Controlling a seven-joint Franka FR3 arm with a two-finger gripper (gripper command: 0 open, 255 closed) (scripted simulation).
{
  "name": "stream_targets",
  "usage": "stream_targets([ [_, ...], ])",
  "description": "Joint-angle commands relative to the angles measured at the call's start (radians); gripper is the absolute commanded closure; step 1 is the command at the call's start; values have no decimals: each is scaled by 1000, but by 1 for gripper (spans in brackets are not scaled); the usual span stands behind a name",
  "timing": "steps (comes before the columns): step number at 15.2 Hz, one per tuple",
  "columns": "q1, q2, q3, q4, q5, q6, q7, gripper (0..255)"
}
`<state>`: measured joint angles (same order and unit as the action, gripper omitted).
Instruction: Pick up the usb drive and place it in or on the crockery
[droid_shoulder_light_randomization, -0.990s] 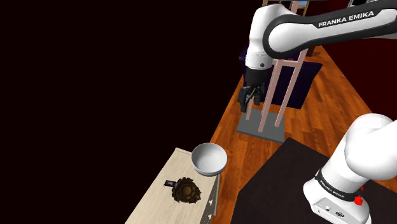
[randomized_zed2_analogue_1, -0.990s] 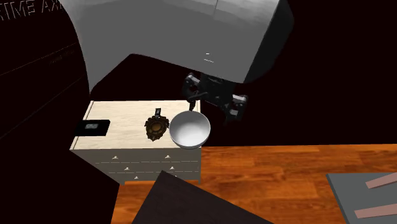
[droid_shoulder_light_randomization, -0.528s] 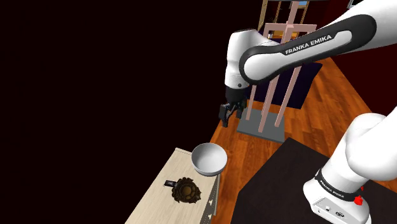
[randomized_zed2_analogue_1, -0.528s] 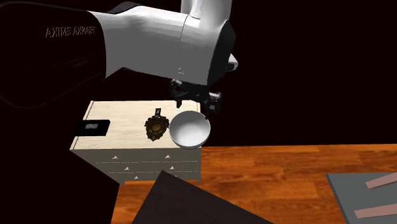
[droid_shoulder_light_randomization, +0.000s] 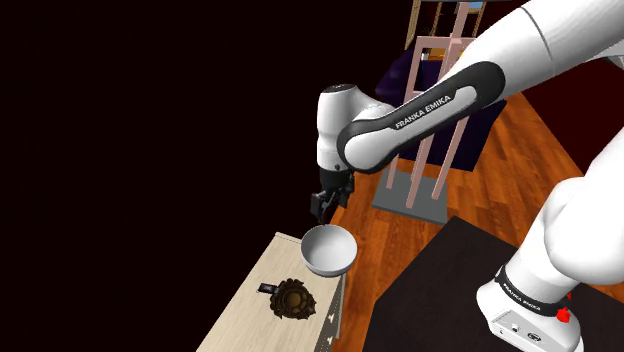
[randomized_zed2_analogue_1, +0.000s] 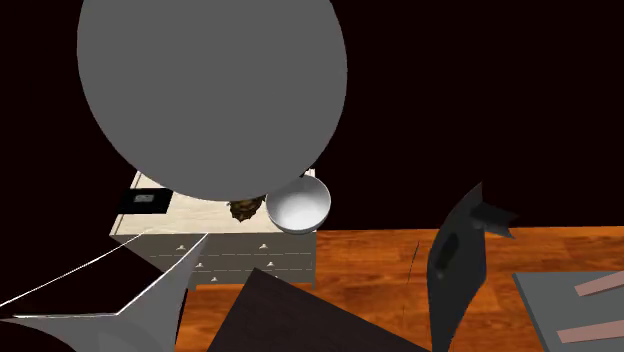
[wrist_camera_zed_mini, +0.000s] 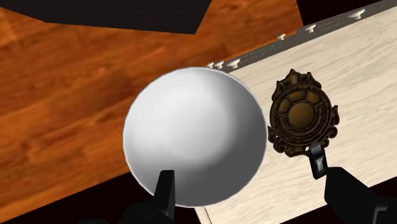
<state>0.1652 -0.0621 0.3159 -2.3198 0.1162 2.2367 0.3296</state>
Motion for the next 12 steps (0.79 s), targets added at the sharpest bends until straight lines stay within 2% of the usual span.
stream_targets([
  [1, 11, 68, 17, 30, -33, 39, 34, 0],
  [6, 56, 262, 34, 144, -145, 112, 133, 0],
  [12, 146, 494, 10, 323, -274, 151, 235, 0],
])
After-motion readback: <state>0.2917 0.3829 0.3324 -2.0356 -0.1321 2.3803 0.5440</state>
